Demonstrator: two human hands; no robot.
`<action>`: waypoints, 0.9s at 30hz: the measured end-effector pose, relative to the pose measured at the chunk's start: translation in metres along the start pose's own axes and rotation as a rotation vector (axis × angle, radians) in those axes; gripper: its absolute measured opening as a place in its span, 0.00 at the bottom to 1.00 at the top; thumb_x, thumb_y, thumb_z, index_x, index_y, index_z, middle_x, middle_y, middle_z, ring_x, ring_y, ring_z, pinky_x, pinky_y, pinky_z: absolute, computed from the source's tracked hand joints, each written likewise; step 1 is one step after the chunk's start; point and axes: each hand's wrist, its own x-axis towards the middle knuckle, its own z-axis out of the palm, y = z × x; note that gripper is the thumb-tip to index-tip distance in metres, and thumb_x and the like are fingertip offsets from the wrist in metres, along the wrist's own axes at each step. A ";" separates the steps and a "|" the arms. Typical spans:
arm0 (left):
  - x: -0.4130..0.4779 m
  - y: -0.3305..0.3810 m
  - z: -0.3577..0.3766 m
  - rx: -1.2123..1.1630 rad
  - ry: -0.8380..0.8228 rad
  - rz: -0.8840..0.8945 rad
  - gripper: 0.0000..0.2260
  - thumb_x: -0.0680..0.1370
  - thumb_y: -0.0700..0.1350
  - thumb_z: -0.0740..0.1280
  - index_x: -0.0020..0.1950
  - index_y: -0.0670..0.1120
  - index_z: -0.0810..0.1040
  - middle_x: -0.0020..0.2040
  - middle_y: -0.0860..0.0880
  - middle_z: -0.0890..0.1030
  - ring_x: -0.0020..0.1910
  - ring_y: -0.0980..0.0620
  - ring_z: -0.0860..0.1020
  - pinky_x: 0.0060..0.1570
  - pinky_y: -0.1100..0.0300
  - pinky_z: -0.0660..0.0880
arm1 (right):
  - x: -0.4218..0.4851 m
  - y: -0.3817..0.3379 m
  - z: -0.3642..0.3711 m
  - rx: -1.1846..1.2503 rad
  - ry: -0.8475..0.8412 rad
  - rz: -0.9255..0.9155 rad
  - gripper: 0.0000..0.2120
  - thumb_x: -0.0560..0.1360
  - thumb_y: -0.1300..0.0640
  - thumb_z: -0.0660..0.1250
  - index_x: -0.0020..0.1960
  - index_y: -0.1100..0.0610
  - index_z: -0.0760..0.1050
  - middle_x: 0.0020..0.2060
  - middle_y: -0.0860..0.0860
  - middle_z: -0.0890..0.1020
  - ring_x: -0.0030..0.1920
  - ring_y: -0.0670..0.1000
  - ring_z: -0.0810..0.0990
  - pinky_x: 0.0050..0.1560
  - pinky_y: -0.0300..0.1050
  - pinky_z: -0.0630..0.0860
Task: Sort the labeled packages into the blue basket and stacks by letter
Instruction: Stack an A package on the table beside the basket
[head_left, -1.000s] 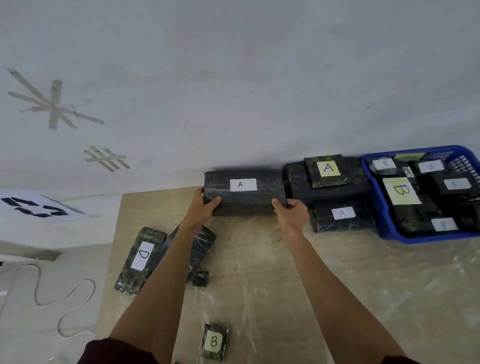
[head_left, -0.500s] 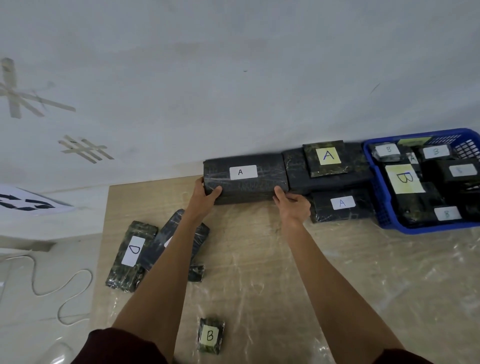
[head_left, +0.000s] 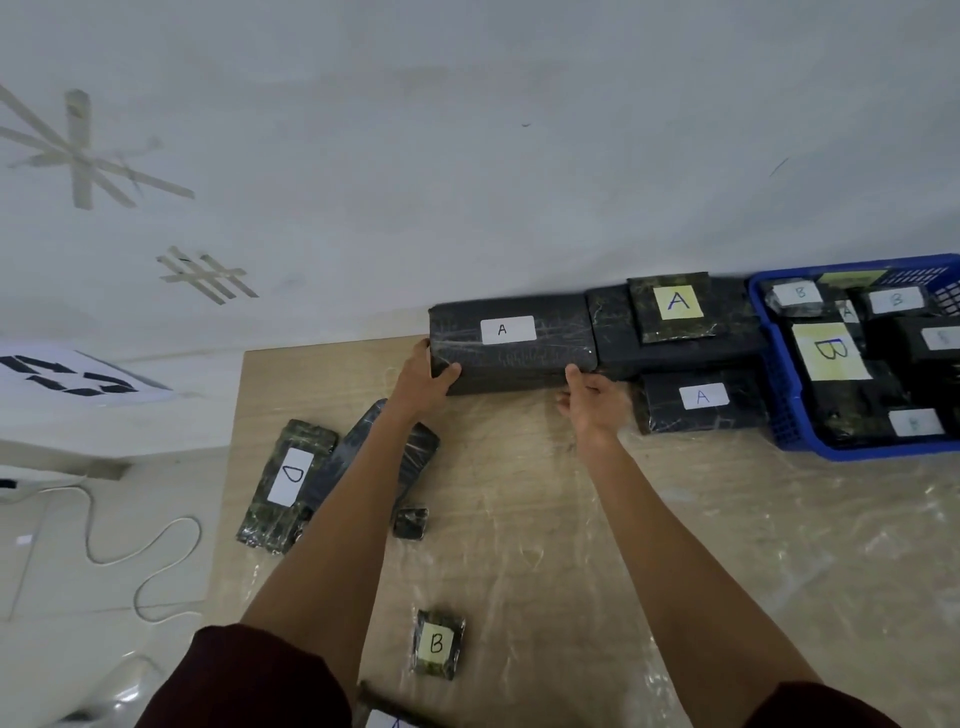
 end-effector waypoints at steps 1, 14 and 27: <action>-0.004 -0.006 -0.006 0.047 0.014 -0.005 0.28 0.83 0.49 0.65 0.79 0.43 0.59 0.73 0.41 0.69 0.71 0.40 0.69 0.70 0.45 0.69 | -0.006 0.004 0.002 -0.060 -0.028 -0.011 0.10 0.78 0.51 0.71 0.43 0.57 0.77 0.40 0.55 0.84 0.43 0.54 0.85 0.51 0.51 0.83; -0.065 -0.118 -0.103 0.577 0.063 -0.087 0.12 0.76 0.38 0.67 0.57 0.41 0.82 0.57 0.39 0.82 0.59 0.38 0.78 0.58 0.49 0.76 | -0.112 0.067 0.086 -0.730 -0.630 -0.096 0.10 0.78 0.54 0.71 0.57 0.57 0.78 0.55 0.54 0.82 0.54 0.54 0.81 0.55 0.48 0.79; -0.097 -0.085 -0.103 0.144 0.004 0.115 0.13 0.80 0.39 0.69 0.64 0.44 0.81 0.52 0.47 0.81 0.50 0.51 0.77 0.49 0.59 0.76 | -0.131 0.065 0.053 -0.298 -0.477 -0.030 0.11 0.81 0.52 0.66 0.62 0.48 0.68 0.55 0.58 0.83 0.48 0.56 0.86 0.48 0.52 0.85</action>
